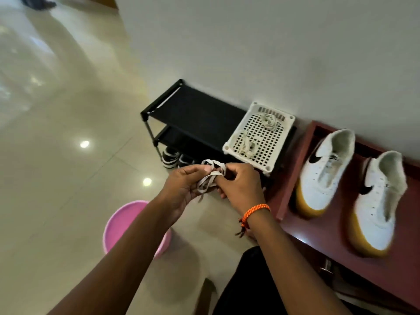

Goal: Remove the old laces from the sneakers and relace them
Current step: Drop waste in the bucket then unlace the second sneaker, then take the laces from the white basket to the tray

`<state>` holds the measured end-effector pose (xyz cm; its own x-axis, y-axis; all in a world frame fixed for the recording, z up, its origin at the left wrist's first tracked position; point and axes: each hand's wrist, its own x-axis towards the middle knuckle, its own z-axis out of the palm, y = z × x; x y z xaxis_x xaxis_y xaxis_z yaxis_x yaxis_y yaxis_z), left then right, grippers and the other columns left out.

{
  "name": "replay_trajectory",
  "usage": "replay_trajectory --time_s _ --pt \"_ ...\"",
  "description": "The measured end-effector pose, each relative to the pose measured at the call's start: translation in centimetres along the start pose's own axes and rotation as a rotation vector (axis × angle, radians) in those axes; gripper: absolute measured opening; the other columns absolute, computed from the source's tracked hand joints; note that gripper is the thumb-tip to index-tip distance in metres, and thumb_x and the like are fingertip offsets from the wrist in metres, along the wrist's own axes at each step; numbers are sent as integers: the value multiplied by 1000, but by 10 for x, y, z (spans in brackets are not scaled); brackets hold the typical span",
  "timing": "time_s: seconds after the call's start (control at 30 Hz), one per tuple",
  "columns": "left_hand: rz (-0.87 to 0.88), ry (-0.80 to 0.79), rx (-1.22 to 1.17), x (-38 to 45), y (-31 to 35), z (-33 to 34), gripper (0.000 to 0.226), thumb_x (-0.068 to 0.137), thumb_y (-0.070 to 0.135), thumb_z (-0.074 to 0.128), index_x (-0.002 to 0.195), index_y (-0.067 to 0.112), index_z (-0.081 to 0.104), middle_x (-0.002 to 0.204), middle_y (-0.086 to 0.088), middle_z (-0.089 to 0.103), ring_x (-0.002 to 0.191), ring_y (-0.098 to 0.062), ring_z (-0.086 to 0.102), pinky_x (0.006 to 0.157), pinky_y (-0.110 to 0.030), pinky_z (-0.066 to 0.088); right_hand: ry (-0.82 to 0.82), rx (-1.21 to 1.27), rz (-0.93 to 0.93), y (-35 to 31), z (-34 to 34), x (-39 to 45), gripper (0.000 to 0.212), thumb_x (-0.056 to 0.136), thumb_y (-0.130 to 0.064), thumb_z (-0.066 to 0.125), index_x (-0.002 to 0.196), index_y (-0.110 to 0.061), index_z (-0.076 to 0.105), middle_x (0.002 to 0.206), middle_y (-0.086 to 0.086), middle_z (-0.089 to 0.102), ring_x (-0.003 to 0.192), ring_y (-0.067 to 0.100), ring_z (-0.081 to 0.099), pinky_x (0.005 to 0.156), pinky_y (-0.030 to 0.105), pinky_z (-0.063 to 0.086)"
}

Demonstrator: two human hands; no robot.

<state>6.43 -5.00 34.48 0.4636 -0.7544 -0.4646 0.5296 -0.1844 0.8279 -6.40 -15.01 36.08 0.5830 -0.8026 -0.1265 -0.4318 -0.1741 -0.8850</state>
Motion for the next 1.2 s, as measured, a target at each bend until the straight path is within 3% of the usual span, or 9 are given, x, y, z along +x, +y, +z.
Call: replay_trajectory --time_s 0.17,0.3,0.4,0.53,0.67,0.77,0.97,1.1,1.2 --pt "29 292 99 -10 -20 -99 11 93 0 76 101 4 82 95 -18 80 82 -27 73 81 -37 63 -223 103 91 -6 93 -6 7 87 -7 80 88 -12 76 66 3 71 56 17 70 58 40 64" --pt "-37 497 95 -27 -54 -168 11 91 -1 78 96 8 83 88 -8 82 79 -23 76 80 -38 64 -360 102 188 3 168 -16 30 84 -2 83 76 -29 73 70 2 75 61 24 74 68 45 67" --pt "-82 604 83 -35 -77 -200 8 92 2 79 94 9 83 87 -9 82 80 -27 76 78 -39 63 -405 63 266 15 212 -22 18 81 -4 83 90 -20 81 83 7 79 75 29 78 77 48 66" --pt "-137 755 49 -35 -104 -232 14 96 4 73 90 11 83 92 -19 80 87 -37 75 85 -54 64 -483 -3 337 31 250 -28 28 83 -4 77 109 -15 82 97 7 80 90 25 77 90 43 64" --pt "-145 835 90 -31 -114 -238 14 91 12 74 94 18 86 98 -10 80 97 -34 76 85 -58 65 -487 -55 358 48 258 -29 21 89 -5 72 97 -22 81 94 4 80 88 23 77 88 41 64" --pt "-154 902 121 -27 -115 -229 17 90 18 74 80 27 85 96 -7 78 96 -33 74 86 -58 64 -481 -57 374 58 256 -26 23 87 -2 71 93 -23 79 91 4 79 86 23 77 83 39 66" --pt "-111 911 209 -15 -101 -183 23 101 13 62 96 24 81 91 3 76 93 -27 74 91 -56 62 -414 2 389 64 224 -10 18 87 -4 69 86 -20 79 82 4 79 79 20 77 74 38 65" --pt "31 758 290 0 -80 -131 23 102 18 59 102 27 81 100 10 79 95 -16 75 93 -49 63 -250 88 274 51 175 9 15 97 -7 65 97 -15 78 84 -1 77 71 8 73 62 18 53" --pt "186 617 320 25 -57 -75 23 102 13 60 99 23 81 97 9 79 93 -16 76 89 -47 65 -114 120 139 47 130 34 18 98 -10 64 97 -21 78 85 -5 77 77 8 74 63 17 54"
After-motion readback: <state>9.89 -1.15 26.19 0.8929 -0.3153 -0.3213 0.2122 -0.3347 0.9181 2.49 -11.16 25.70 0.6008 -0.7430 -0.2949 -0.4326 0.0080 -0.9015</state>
